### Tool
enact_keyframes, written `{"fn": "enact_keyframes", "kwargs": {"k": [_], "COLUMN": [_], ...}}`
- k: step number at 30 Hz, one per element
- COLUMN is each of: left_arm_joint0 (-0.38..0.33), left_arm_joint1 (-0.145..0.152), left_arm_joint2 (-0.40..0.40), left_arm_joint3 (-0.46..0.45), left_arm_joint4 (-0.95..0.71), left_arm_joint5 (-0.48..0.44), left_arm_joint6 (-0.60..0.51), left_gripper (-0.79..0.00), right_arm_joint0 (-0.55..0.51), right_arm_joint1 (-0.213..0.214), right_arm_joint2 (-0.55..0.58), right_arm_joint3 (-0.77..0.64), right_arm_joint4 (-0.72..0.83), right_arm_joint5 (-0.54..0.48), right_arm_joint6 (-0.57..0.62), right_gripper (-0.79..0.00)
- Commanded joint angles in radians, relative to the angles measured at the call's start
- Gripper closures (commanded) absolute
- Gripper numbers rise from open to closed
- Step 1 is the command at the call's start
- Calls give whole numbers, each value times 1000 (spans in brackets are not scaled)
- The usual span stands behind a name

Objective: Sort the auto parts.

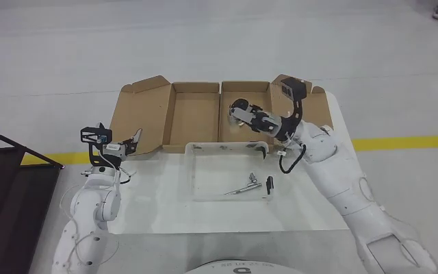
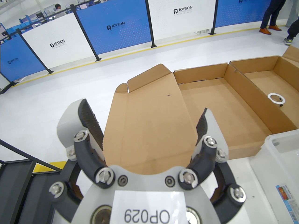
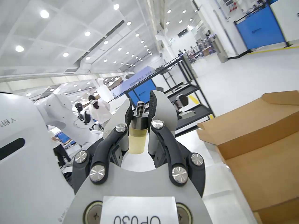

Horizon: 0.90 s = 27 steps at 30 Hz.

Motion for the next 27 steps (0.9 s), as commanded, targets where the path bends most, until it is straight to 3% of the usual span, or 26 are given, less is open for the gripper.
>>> {"fn": "enact_keyframes", "kwargs": {"k": [1, 6, 11, 17, 27], "left_arm_joint0": [0, 0, 0, 0, 0], "left_arm_joint1": [0, 0, 0, 0, 0], "left_arm_joint2": [0, 0, 0, 0, 0], "left_arm_joint3": [0, 0, 0, 0, 0], "left_arm_joint4": [0, 0, 0, 0, 0], "left_arm_joint5": [0, 0, 0, 0, 0], "left_arm_joint6": [0, 0, 0, 0, 0], "left_gripper": [-785, -785, -785, -785, -785], "right_arm_joint0": [-18, -40, -10, 51, 136], "right_arm_joint1": [4, 12, 17, 3, -29], "right_arm_joint2": [66, 161, 159, 76, -22], "right_arm_joint3": [12, 76, 152, 262, 427], "right_arm_joint4": [-105, -301, -487, -584, -599], "right_arm_joint5": [23, 155, 362, 506, 532], "right_arm_joint6": [-97, -222, -185, -119, -136], "right_gripper": [0, 0, 0, 0, 0]}}
